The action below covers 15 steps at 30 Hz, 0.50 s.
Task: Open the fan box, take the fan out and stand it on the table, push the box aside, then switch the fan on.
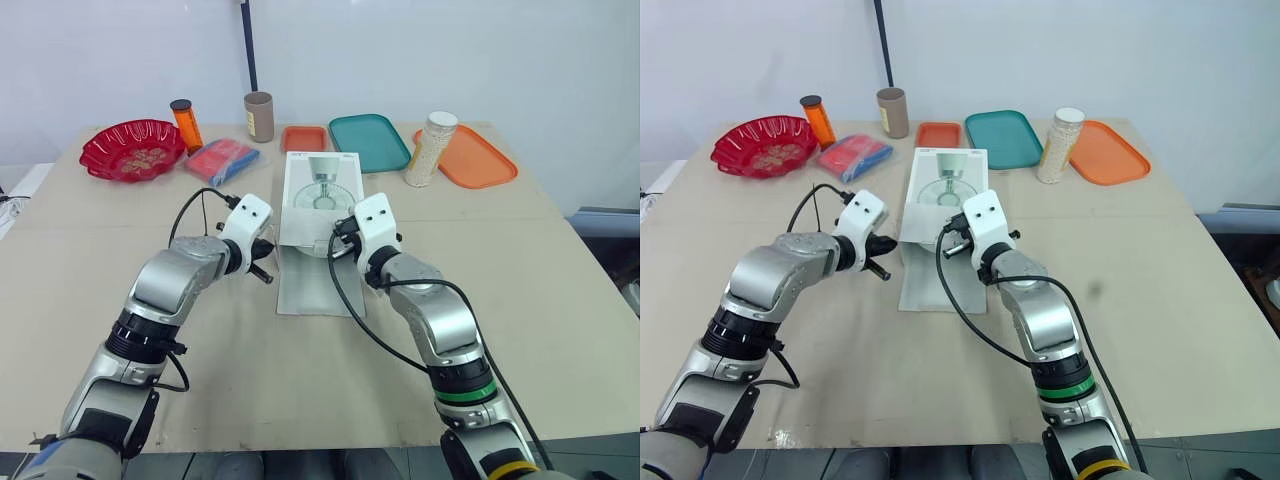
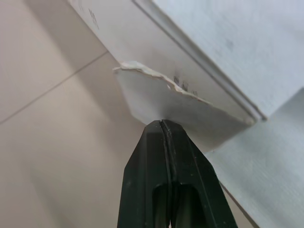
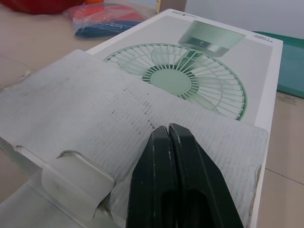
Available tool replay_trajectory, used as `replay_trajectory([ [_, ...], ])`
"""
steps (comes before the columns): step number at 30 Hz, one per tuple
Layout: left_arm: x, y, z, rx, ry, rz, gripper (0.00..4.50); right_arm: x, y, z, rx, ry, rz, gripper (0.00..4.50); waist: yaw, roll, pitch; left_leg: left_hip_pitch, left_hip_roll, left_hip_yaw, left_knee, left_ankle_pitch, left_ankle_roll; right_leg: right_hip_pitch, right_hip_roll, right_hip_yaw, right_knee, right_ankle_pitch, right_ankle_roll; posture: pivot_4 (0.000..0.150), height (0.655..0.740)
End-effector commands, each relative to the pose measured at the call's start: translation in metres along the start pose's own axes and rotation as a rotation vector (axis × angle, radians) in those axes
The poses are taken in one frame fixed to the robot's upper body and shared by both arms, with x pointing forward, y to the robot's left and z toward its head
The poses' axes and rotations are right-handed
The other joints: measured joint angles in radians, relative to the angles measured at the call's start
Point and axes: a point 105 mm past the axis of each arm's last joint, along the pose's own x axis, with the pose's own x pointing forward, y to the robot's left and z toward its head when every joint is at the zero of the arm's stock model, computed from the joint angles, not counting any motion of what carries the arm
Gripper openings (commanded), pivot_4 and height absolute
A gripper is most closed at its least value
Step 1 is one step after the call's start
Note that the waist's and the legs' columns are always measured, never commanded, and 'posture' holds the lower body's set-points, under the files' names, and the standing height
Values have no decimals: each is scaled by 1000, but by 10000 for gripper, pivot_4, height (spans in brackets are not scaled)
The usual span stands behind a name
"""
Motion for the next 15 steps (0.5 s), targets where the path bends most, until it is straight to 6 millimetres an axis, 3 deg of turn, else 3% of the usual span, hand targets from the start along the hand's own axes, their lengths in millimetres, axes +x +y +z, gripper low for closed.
replay_trajectory([
  [1, 0, -8, 16, 54, -61, -36, 0, -1, 8, -17, 9, 62, 27, 301, 0, 0, 0, 0, 0, 0, 0, 0, 0, 0, 0, 0, 0, 0, 0, 1500, 7400],
  [7, 1, -20, 11, 65, -66, -85, 0, -2, 13, -18, 13, 67, 38, 301, 0, 0, -1, 0, 0, 0, 0, 0, 0, 0, 0, 0, 0, 0, 0, 1500, 7400],
  [15, 0, -11, 9, 69, -64, -56, 0, -2, 17, -19, 23, 71, 46, 301, 0, 0, -1, 0, 0, 0, 0, 0, 0, 0, 0, 0, 0, 0, 0, 1500, 7400],
])
